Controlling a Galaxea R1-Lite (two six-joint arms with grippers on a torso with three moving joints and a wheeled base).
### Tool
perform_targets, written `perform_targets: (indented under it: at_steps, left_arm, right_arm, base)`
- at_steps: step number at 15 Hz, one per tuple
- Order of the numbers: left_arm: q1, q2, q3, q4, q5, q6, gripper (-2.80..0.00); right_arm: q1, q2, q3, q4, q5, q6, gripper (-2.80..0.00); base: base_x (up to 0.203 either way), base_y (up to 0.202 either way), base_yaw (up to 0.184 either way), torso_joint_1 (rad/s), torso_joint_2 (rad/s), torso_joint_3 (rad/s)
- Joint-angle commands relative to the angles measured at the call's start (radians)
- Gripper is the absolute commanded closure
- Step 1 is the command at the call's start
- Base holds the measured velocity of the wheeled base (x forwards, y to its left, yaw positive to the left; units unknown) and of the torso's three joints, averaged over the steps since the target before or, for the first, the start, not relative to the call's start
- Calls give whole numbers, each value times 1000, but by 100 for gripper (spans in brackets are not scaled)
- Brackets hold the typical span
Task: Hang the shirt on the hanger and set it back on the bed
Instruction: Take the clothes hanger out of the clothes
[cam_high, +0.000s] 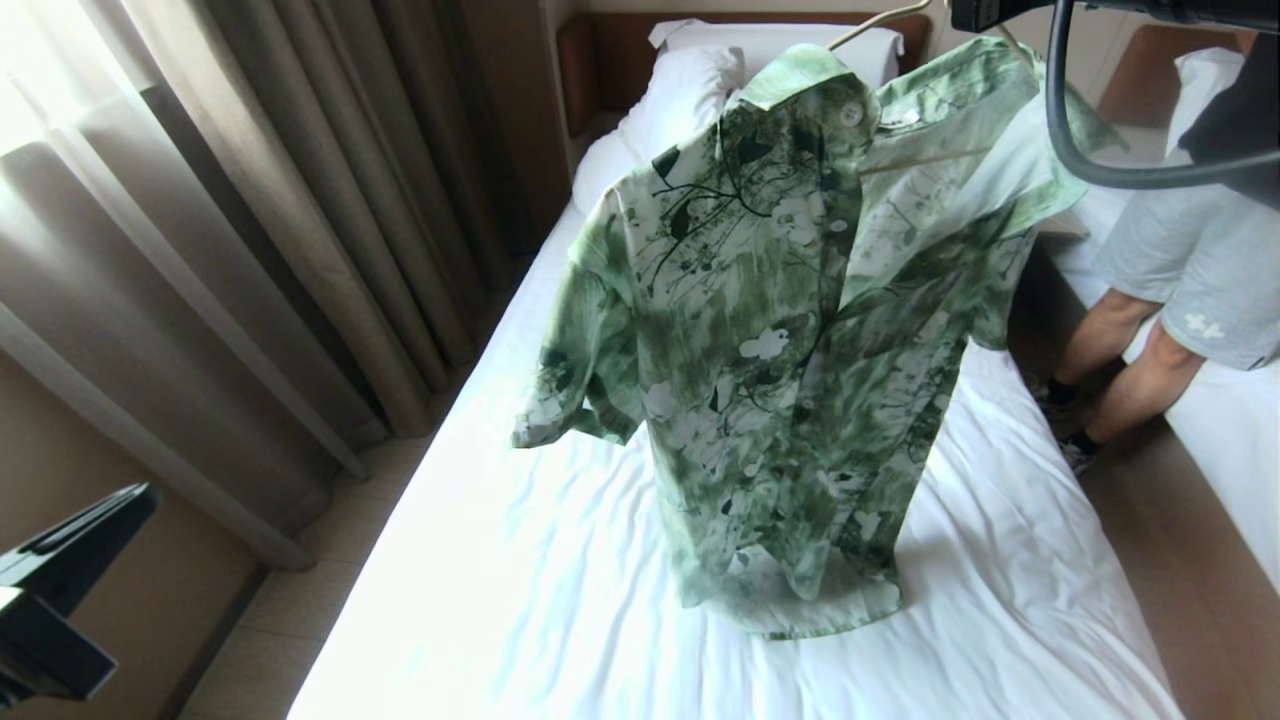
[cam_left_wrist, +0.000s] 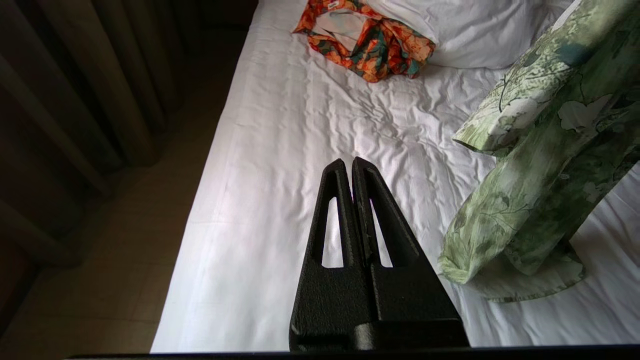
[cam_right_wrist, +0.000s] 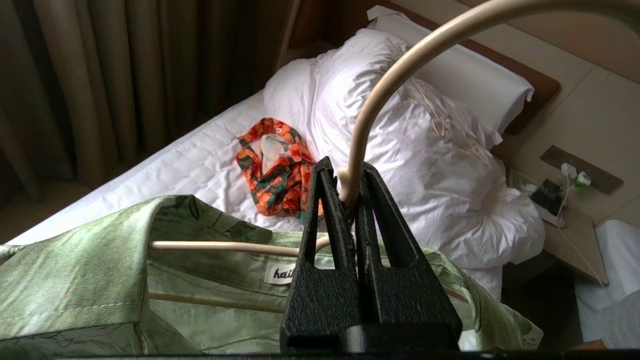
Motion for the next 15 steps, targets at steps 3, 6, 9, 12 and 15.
perform_targets:
  at_steps: [3,6,9,12,15]
  left_arm:
    - [0,-7,-1,-5,2,-1,0]
    - [1,-7,-6,-6,2,-5,0]
    - [1,-7,-8,-6,3,-4,0]
    - [0,-4,-18,-5,-3,-6,0]
    - [-8,65,-109,6,-72,-67,0]
  right_arm:
    - [0,1,-2,-1,-1,-7,0]
    - [1,-2,-2,-1,-1,-7,0]
    - [1,-2,-2,-1,-1,-18,0]
    - [1,-4,-2,8,0,-18,0]
    - [1,-4,-1,28,0,-20,0]
  base:
    - [0,0,0,0,0,0]
    - [0,0,0,0,0,0]
    - [0,0,0,0,0,0]
    - [0,0,0,0,0,0]
    - [0,0,0,0,0,0]
